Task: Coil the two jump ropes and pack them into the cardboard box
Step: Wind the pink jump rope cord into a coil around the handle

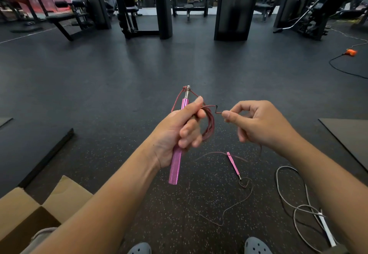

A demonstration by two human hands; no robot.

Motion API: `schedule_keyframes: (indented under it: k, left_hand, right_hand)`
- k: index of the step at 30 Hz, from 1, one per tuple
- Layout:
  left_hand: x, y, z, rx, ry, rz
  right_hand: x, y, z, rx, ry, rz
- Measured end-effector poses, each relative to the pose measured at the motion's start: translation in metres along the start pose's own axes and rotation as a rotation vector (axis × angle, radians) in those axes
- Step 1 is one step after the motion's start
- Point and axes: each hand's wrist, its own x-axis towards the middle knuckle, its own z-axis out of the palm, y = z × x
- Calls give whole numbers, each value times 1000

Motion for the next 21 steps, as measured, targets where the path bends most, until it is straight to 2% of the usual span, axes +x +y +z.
schedule_keyframes:
  k: [2,7,11,15,17,19,21]
  left_hand:
    - [1,1,0,-22,-20,4]
    - [1,2,3,-64,27,9]
    - [3,0,1,-114,21,46]
    - [4,0,-2,-100,7,87]
    - [5,-1,-2,-145,-24,93]
    - [6,-1,-1,-210,-69,106]
    - [9,-3,-4,-214,-48,140]
  right_hand:
    - [-1,0,-1,-30,-3,-3]
    - [0,1,1,87,-65,-8]
    - [1,-1,6,151,2,84]
    - [-2,-4,16,42,39,131]
    - [-5,-6,24,23,-41,111]
    - [-9,-9,35,54,-192,76]
    - [-14,-13,44,63,-333,60]
